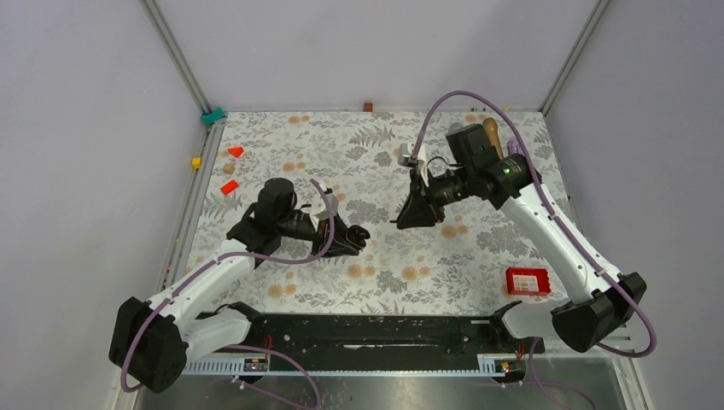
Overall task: Insert the wireless bluetooth earbuds into the charging case
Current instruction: Place the earbud in the charging case.
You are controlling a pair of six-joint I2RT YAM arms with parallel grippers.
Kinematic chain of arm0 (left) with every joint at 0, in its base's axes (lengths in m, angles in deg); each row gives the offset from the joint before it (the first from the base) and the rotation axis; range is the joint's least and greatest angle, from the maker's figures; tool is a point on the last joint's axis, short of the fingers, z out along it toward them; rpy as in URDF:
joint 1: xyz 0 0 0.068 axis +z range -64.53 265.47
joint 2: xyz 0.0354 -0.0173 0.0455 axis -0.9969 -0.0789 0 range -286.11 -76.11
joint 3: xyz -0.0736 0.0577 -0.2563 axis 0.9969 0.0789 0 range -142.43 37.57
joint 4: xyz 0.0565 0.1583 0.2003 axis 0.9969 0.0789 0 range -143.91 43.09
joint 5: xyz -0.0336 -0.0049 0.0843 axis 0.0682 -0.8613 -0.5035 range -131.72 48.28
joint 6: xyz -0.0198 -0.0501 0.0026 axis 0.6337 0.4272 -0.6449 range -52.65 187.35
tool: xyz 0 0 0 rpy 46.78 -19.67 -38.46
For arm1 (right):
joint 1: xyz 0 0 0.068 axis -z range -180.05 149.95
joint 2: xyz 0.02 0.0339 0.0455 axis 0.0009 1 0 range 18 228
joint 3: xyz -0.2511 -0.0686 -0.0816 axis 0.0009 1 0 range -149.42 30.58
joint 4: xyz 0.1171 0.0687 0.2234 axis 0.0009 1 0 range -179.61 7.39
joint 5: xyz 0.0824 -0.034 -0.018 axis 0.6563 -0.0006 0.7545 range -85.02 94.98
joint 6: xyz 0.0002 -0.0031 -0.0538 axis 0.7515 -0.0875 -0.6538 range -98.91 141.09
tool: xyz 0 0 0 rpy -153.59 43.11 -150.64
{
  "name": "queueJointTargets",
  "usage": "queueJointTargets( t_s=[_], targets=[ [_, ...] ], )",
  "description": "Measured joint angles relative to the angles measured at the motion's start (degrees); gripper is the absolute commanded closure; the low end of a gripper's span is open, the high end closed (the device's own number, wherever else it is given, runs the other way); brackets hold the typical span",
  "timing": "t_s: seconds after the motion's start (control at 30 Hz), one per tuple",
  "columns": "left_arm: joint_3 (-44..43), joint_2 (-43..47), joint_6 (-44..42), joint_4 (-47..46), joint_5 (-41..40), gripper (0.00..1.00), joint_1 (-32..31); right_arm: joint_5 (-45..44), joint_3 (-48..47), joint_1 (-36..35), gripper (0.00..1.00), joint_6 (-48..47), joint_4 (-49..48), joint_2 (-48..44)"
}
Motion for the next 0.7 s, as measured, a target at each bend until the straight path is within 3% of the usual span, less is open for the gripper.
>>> queueJointTargets(
  t_s=[0.23, 0.7],
  targets=[
    [-0.09, -0.85, -2.73, 3.54, -1.11, 1.00, -1.22, 2.45, -3.91, -7.39, 0.81, 7.54, 4.13, 3.52],
    [-0.09, -0.85, -4.09, 4.50, -1.95, 1.00, -1.77, 4.20, -5.03, -9.51, 0.85, 26.73, -2.47, 11.87]
  ],
)
